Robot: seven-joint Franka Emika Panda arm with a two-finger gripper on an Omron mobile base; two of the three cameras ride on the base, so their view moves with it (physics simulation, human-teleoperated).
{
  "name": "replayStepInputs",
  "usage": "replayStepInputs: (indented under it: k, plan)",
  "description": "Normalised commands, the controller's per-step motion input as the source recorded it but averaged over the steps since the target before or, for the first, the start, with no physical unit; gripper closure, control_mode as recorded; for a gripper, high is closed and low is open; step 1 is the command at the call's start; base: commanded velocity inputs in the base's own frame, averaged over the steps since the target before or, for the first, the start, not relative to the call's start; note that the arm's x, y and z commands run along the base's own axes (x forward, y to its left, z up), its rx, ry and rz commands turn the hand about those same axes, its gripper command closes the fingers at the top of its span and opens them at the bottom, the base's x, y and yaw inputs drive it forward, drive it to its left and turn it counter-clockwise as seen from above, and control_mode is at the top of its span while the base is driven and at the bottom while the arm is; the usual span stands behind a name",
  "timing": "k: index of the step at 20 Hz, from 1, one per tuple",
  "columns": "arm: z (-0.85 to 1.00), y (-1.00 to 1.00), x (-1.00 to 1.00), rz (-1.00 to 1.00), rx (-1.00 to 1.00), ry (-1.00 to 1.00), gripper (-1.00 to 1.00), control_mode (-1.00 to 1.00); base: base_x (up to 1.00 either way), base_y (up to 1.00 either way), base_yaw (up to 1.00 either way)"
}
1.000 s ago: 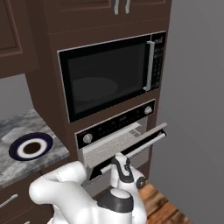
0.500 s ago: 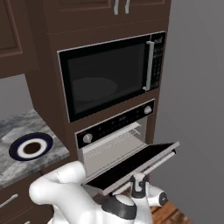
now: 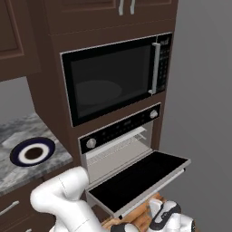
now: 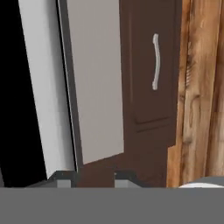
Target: Take the baked cake out of the oven and place it on the plate for cooling. Then close the oven door.
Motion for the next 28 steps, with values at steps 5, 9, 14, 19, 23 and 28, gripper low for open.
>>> replayStepInputs:
  k: [5, 9, 14, 19, 23, 28]
  plan:
    - [-0.68, -0.96, -0.20, -0.12, -0.15, 0.10, -1.00, -1.00, 0.00, 0.00, 0.00]
    - [-0.27, -0.62, -0.11, -0.16, -0.16, 0.03, -1.00, -1.00, 0.00, 0.00, 0.00]
    - [0.06, 0.06, 0.01, -0.07, -0.14, -0.01, -1.00, -1.00, 0.00, 0.00, 0.00]
    - [0.40, 0.24, 0.03, 0.00, -0.13, 0.00, -1.00, -1.00, 0.00, 0.00, 0.00]
    - [0.58, 0.14, 0.00, 0.00, -0.12, 0.00, -1.00, -1.00, 0.00, 0.00, 0.00]
    - [0.67, 0.00, 0.00, 0.00, -0.12, 0.01, -1.00, -1.00, 0.00, 0.00, 0.00]
